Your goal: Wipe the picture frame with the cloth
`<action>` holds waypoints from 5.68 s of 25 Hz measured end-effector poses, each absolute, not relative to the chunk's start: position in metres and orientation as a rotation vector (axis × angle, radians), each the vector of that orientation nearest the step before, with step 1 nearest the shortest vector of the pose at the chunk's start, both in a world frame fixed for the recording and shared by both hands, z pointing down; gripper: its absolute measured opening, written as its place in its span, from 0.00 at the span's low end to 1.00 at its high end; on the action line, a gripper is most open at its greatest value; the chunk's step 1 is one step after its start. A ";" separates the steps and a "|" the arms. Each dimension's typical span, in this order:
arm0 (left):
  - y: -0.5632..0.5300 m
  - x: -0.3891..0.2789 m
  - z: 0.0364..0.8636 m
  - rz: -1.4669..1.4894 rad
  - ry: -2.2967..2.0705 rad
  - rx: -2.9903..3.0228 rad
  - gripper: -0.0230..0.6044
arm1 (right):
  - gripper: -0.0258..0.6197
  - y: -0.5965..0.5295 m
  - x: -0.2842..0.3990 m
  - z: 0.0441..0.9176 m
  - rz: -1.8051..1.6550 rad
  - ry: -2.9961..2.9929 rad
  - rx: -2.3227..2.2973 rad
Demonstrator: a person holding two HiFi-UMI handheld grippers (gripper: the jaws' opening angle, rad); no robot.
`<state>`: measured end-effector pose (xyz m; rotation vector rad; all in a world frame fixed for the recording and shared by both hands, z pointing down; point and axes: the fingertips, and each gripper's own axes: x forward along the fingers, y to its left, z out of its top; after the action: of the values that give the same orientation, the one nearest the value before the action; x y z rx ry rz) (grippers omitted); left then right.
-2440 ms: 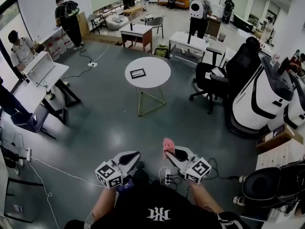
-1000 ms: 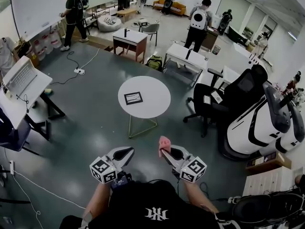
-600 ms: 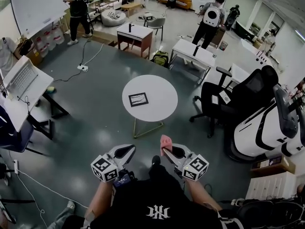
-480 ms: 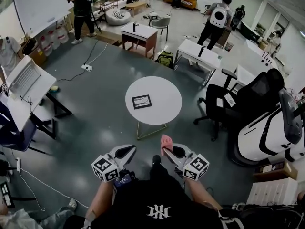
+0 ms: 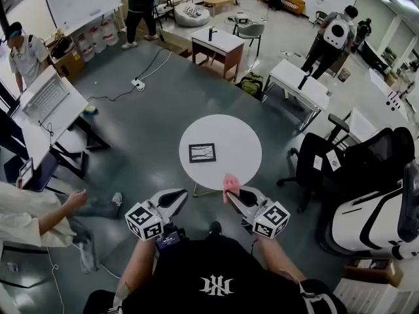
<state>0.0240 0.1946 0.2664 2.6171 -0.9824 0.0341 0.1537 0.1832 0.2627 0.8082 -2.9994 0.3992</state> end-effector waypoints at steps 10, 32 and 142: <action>0.093 0.071 0.267 0.082 -1.044 2.633 0.04 | 0.10 0.087 0.214 0.271 0.404 -3.021 0.806; -0.060 -0.006 0.362 0.131 -1.018 2.424 0.04 | 0.10 -0.038 0.153 0.351 0.687 -2.899 0.798; -0.154 -0.051 0.704 0.669 -0.491 1.748 0.14 | 0.10 -0.195 0.044 0.701 0.911 -1.870 0.895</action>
<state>-0.0512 -0.1538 0.7043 1.7476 -0.4915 0.6686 0.0437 -0.1952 0.7014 0.8950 -1.8704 0.9107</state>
